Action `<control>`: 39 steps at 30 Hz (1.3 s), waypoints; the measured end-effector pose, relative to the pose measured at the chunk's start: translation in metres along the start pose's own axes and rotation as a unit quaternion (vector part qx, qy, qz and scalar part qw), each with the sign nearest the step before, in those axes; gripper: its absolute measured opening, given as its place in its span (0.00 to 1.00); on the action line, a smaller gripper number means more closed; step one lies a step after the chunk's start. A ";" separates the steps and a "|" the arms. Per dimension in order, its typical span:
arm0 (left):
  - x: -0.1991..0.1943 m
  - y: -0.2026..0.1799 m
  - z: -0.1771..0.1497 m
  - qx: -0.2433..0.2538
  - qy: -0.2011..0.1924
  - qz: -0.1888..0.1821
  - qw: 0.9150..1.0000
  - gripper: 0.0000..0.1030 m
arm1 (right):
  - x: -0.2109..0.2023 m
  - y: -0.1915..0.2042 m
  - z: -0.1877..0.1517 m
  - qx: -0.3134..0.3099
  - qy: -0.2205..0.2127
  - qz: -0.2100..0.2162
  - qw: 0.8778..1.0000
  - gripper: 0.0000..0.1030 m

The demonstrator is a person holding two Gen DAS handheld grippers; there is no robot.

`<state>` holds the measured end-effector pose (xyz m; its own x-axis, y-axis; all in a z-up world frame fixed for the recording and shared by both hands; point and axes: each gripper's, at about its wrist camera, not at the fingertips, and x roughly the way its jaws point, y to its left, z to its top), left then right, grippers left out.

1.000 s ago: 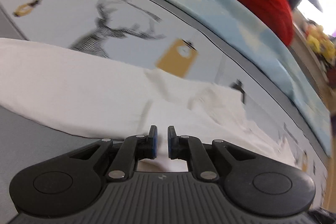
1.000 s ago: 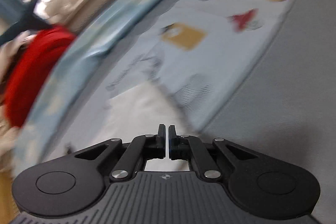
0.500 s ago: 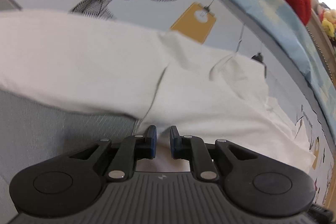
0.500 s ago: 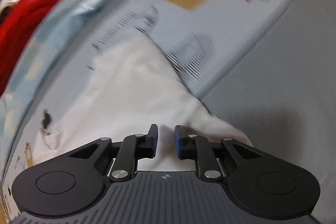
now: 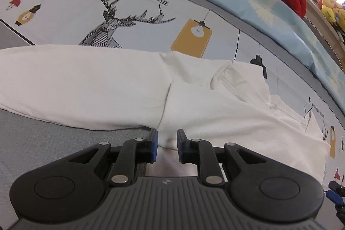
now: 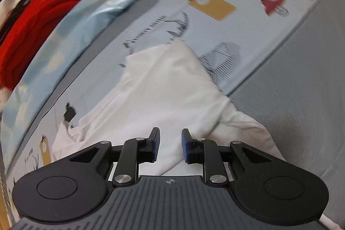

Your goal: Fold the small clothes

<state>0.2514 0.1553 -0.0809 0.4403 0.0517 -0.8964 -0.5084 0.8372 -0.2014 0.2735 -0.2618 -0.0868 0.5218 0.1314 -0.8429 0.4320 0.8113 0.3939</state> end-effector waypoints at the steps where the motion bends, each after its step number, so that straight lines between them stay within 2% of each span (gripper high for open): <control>1: -0.003 0.001 0.001 0.000 -0.002 0.000 1.000 0.20 | 0.000 0.008 0.000 -0.011 -0.003 0.001 1.000 0.22; 3: -0.009 0.007 0.003 -0.003 -0.006 -0.004 1.000 0.28 | -0.004 0.017 -0.002 -0.035 -0.010 0.004 0.999 0.22; 10: -0.023 0.031 0.014 -0.004 -0.026 -0.006 1.000 0.29 | -0.018 0.040 -0.010 -0.087 -0.024 0.004 0.996 0.25; 16: -0.029 0.092 0.032 -0.077 -0.052 0.024 0.995 0.29 | -0.018 0.054 -0.017 -0.107 -0.024 0.006 0.994 0.25; 19: -0.030 0.133 0.042 -0.126 -0.068 0.058 0.988 0.29 | -0.018 0.060 -0.020 -0.118 -0.025 0.007 0.993 0.25; 23: -0.028 0.191 0.049 -0.195 -0.068 0.118 0.971 0.29 | -0.014 0.063 -0.023 -0.120 -0.020 0.005 0.993 0.25; 26: -0.022 0.227 0.052 -0.212 -0.060 0.178 0.959 0.38 | -0.011 0.067 -0.025 -0.124 -0.019 0.003 0.992 0.25; 29: -0.014 0.255 0.051 -0.210 -0.045 0.221 0.951 0.43 | -0.007 0.072 -0.028 -0.130 -0.016 0.002 0.991 0.25; 30: -0.012 0.261 0.049 -0.211 -0.040 0.226 0.950 0.47 | -0.005 0.074 -0.030 -0.131 -0.014 0.002 0.991 0.25; 33: -0.004 0.281 0.047 -0.230 -0.022 0.224 0.947 0.50 | -0.003 0.078 -0.032 -0.134 -0.010 0.004 0.991 0.25; 35: -0.003 0.290 0.046 -0.244 -0.028 0.219 0.944 0.55 | -0.001 0.080 -0.034 -0.135 -0.007 0.003 0.991 0.25; 37: -0.004 0.293 0.047 -0.249 -0.035 0.219 0.943 0.55 | 0.000 0.082 -0.035 -0.140 -0.006 0.003 0.990 0.25; 38: -0.004 0.291 0.047 -0.251 -0.037 0.219 0.942 0.52 | 0.000 0.084 -0.036 -0.144 -0.006 0.002 0.990 0.25; 39: -0.004 0.290 0.047 -0.253 -0.041 0.217 0.942 0.36 | 0.000 0.085 -0.037 -0.149 -0.009 0.001 0.989 0.25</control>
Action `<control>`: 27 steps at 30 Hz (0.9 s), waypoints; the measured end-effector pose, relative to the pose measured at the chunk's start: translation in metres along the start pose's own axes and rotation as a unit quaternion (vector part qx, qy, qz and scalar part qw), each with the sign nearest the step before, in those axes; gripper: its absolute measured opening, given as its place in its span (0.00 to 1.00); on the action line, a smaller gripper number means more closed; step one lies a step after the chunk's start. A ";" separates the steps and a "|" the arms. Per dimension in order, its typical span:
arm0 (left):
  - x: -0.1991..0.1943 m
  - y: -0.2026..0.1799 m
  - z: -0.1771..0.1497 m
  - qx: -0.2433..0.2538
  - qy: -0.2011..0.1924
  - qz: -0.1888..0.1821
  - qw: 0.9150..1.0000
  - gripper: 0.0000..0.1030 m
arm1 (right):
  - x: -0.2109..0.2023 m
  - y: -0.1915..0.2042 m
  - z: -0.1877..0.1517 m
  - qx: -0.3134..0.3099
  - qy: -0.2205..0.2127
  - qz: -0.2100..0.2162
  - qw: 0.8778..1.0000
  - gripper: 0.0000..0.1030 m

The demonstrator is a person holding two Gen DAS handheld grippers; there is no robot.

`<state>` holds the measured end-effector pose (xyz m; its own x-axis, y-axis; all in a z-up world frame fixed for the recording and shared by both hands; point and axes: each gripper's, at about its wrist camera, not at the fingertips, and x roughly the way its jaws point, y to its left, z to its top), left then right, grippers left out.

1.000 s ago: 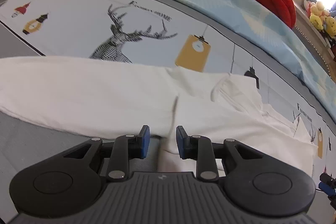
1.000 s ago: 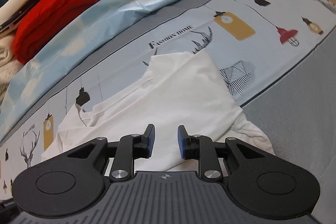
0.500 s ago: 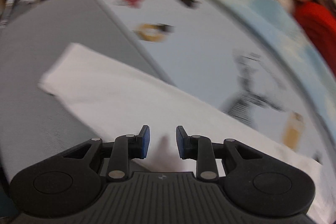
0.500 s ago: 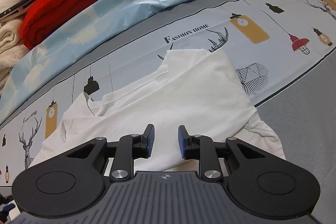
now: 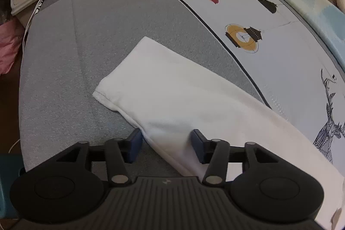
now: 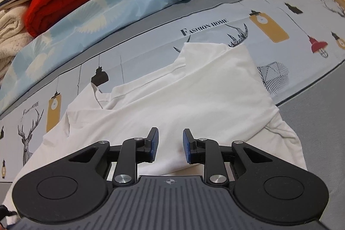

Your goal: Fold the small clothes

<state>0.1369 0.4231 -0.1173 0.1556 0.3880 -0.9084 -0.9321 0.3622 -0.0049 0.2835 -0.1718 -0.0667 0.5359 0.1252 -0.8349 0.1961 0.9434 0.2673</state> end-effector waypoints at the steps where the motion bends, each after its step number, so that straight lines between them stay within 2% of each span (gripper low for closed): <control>1: -0.002 -0.002 0.000 0.000 -0.004 -0.008 1.000 0.20 | 0.000 0.002 -0.001 -0.005 -0.003 -0.002 1.000 0.25; 2: -0.005 -0.005 0.000 0.003 -0.009 -0.012 1.000 0.06 | 0.000 0.003 -0.001 -0.009 -0.007 -0.005 1.000 0.25; 5: -0.020 -0.019 0.000 -0.001 -0.032 -0.021 0.999 0.06 | 0.000 0.007 -0.004 -0.018 -0.018 -0.019 1.000 0.25; 8: -0.050 -0.038 -0.001 0.010 -0.060 -0.060 0.996 0.06 | 0.000 0.009 -0.006 -0.020 -0.021 -0.022 0.999 0.25; 12: -0.091 -0.069 -0.009 0.033 -0.082 -0.129 0.988 0.06 | -0.002 0.014 -0.011 -0.032 -0.024 -0.018 0.999 0.25; 18: -0.125 -0.118 -0.037 0.061 -0.060 -0.201 0.976 0.05 | -0.007 0.011 -0.017 -0.063 -0.034 -0.016 0.997 0.25; 23: -0.142 -0.160 -0.069 0.075 -0.042 -0.228 0.970 0.05 | -0.006 -0.008 -0.018 -0.062 -0.029 -0.023 0.997 0.25; 27: -0.163 -0.199 -0.110 0.108 -0.038 -0.257 0.960 0.05 | -0.004 -0.029 -0.018 -0.050 -0.023 -0.029 0.998 0.25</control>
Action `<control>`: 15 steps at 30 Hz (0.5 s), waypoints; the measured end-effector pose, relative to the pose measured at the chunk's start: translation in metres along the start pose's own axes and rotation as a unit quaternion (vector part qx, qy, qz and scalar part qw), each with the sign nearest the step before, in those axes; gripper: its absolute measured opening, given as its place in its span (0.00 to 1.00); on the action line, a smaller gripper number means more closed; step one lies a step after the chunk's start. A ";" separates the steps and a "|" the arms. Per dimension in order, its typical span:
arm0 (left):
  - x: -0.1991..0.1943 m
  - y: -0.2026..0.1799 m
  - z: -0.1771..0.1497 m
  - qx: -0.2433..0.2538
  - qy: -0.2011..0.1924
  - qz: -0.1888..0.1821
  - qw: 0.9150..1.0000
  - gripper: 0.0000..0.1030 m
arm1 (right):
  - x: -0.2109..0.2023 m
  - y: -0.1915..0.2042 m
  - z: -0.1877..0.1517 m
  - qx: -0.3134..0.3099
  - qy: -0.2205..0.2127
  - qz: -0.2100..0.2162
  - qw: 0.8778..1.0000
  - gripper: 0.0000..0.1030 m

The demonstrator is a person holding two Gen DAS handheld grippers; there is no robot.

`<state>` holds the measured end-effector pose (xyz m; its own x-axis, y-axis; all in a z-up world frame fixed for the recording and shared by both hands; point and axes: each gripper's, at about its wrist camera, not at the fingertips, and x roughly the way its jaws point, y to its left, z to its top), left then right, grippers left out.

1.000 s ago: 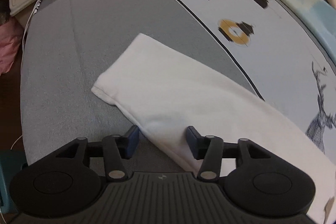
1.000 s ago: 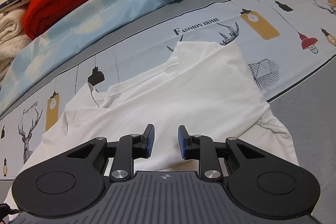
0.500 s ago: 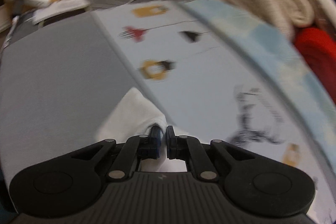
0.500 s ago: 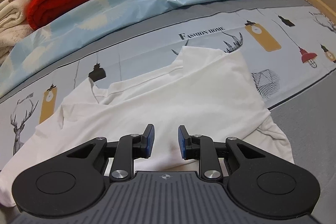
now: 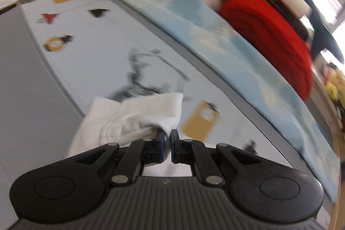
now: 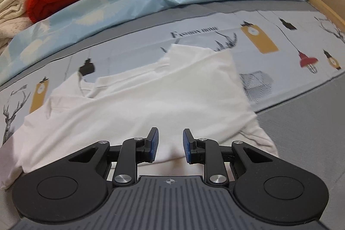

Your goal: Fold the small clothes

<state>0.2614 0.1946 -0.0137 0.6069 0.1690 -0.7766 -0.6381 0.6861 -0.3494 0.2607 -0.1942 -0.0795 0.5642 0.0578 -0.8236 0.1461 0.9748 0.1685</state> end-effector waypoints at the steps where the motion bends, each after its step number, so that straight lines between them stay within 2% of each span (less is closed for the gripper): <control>1: 0.001 -0.013 -0.008 0.010 0.003 -0.009 1.000 0.05 | 0.001 -0.006 0.000 0.005 0.003 -0.001 1.000 0.25; 4: -0.002 -0.065 -0.040 0.083 0.001 -0.043 0.996 0.05 | 0.002 -0.019 -0.001 0.015 0.007 0.001 1.000 0.25; 5: -0.005 -0.083 -0.052 0.112 0.003 -0.061 0.992 0.05 | 0.003 -0.022 0.000 0.015 0.007 -0.001 1.000 0.25; 6: -0.007 -0.103 -0.066 0.149 0.011 -0.091 0.985 0.05 | 0.004 -0.026 -0.001 0.017 0.009 -0.005 1.000 0.25; 7: -0.009 -0.119 -0.079 0.183 0.026 -0.125 0.975 0.06 | 0.007 -0.028 0.000 0.021 0.012 -0.007 1.000 0.25; 8: -0.008 -0.131 -0.089 0.214 0.055 -0.166 0.961 0.12 | 0.009 -0.031 0.001 0.027 0.014 -0.006 1.000 0.25; 9: -0.003 -0.142 -0.098 0.242 0.107 -0.219 0.939 0.19 | 0.010 -0.033 0.002 0.029 0.014 -0.007 0.999 0.25; 10: 0.001 -0.144 -0.102 0.244 0.139 -0.250 0.927 0.30 | 0.011 -0.035 0.003 0.030 0.014 -0.009 0.999 0.25; 11: 0.005 -0.140 -0.099 0.223 0.144 -0.251 0.931 0.30 | 0.012 -0.036 0.004 0.032 0.013 -0.011 0.999 0.25; 13: 0.013 -0.125 -0.087 0.182 0.126 -0.206 0.953 0.30 | 0.014 -0.037 0.006 0.038 0.013 -0.008 0.999 0.25; 15: 0.022 -0.105 -0.073 0.152 0.107 -0.160 0.969 0.30 | 0.015 -0.037 0.008 0.046 0.015 -0.001 0.999 0.25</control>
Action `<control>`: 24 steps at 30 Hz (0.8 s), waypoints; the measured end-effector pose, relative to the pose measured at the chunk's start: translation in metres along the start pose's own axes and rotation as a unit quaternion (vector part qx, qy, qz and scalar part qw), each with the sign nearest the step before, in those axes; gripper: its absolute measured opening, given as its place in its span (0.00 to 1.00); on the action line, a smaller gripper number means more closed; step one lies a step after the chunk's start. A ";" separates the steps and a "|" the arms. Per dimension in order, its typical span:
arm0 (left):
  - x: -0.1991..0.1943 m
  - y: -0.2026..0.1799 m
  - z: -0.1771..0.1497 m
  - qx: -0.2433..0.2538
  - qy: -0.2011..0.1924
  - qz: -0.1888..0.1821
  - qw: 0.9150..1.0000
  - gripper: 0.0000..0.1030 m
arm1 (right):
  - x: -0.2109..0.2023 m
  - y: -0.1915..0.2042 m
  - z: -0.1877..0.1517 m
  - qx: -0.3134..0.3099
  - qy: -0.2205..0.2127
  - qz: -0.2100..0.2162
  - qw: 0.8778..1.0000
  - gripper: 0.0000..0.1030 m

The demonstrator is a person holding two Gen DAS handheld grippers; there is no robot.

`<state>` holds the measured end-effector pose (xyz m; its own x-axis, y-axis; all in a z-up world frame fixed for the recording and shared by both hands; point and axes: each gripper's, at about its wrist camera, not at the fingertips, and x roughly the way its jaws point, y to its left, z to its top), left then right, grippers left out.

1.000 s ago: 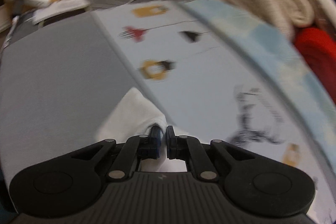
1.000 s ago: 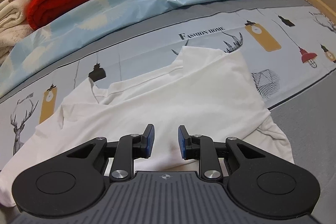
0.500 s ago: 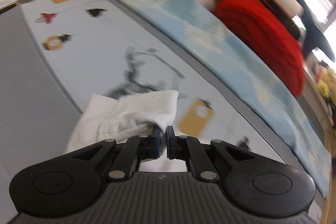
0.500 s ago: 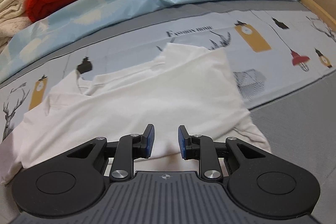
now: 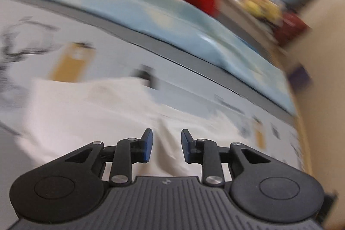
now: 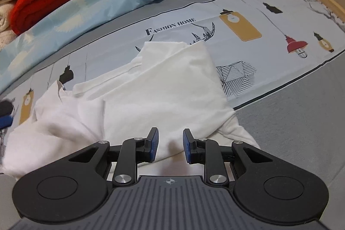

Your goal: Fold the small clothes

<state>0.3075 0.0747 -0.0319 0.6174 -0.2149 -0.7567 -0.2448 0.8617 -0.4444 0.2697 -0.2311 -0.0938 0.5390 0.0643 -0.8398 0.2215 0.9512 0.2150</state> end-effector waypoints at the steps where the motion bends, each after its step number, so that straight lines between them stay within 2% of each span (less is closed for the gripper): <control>1: -0.002 0.011 0.003 -0.016 -0.008 0.023 1.000 0.30 | -0.001 0.001 0.000 0.002 -0.001 0.005 1.000 0.25; 3: -0.005 0.029 0.009 -0.038 -0.017 0.061 0.997 0.30 | -0.001 0.006 0.000 -0.003 -0.005 0.011 1.000 0.25; 7: -0.008 0.051 0.013 -0.051 -0.021 0.094 0.994 0.30 | 0.005 0.021 -0.002 -0.019 -0.005 0.043 0.999 0.25; 11: -0.004 0.068 0.022 -0.062 -0.015 0.104 0.993 0.30 | 0.014 0.049 -0.010 -0.070 -0.007 0.078 0.995 0.27; 15: -0.010 0.087 0.030 -0.076 -0.010 0.107 0.991 0.31 | 0.028 0.086 -0.027 -0.130 -0.006 0.103 0.986 0.41; 19: -0.015 0.096 0.035 -0.092 -0.009 0.107 0.990 0.33 | 0.039 0.117 -0.041 -0.192 -0.002 0.108 0.975 0.45; 24: -0.015 0.112 0.045 -0.119 -0.011 0.112 0.987 0.35 | 0.046 0.144 -0.052 -0.275 -0.024 0.090 0.957 0.50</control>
<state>0.3042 0.1954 -0.0484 0.5441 -0.0190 -0.8388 -0.5435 0.7537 -0.3696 0.2843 -0.0755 -0.1268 0.5672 0.2407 -0.7876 -0.3320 0.9420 0.0488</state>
